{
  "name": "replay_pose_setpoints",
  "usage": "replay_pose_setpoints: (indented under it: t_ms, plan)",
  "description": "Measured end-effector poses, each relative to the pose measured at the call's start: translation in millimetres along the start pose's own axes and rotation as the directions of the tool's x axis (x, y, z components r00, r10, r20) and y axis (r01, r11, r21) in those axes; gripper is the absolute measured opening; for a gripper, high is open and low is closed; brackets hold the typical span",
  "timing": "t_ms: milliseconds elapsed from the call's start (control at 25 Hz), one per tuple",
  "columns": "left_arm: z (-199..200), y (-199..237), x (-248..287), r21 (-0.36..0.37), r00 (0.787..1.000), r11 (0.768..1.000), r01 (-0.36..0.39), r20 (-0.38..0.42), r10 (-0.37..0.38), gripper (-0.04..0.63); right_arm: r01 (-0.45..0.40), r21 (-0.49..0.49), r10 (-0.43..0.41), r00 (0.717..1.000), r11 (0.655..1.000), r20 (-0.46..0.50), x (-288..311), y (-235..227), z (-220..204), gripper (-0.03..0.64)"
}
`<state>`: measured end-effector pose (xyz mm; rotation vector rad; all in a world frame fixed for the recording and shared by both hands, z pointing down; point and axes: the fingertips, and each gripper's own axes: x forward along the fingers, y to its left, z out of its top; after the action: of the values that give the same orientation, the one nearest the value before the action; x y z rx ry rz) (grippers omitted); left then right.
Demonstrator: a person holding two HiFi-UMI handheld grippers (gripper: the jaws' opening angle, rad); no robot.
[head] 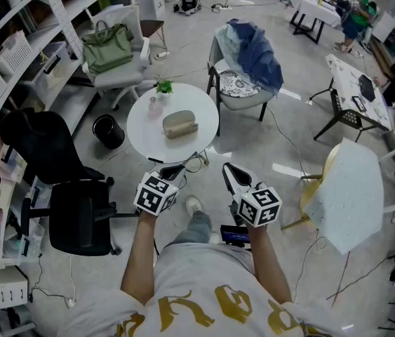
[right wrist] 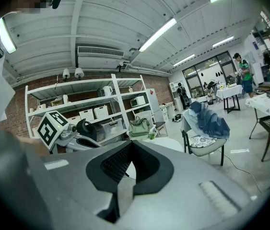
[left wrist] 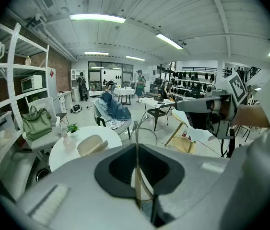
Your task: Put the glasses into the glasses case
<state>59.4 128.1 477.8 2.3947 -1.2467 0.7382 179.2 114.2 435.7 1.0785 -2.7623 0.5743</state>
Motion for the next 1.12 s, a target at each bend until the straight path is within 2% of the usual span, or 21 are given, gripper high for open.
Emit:
replay_pose_setpoints:
  t_ms: [320, 600, 840, 1120]
  plan:
    - [-2.5, -7.8, -9.2, -0.011, 1.0, 1.0, -0.013, 0.0, 0.013, 0.014, -0.008, -0.005, 0.008, 1.0, 1.0, -0.003, -12.8, 4.4, -2.9, 0.026]
    - [3.7, -10.1, -4.4, -0.004, 1.0, 1.0, -0.003, -0.007, 0.003, 0.014, -0.015, 0.039, 0.014, 1.0, 0.999, 0.012, -13.9, -1.6, 0.7, 0.026]
    - [-0.3, 12.5, 4.9, -0.033, 1.0, 0.999, 0.0, -0.023, 0.0, 0.014, -0.01, 0.05, 0.011, 1.0, 0.999, -0.006, 7.7, -4.2, -1.4, 0.026]
    - [4.3, 54.9, 32.1, -0.027, 0.997, 0.997, 0.074, -0.037, -0.075, 0.014, 0.052, 0.077, -0.05, 0.998, 0.996, -0.034, 52.7, -17.7, -1.9, 0.026]
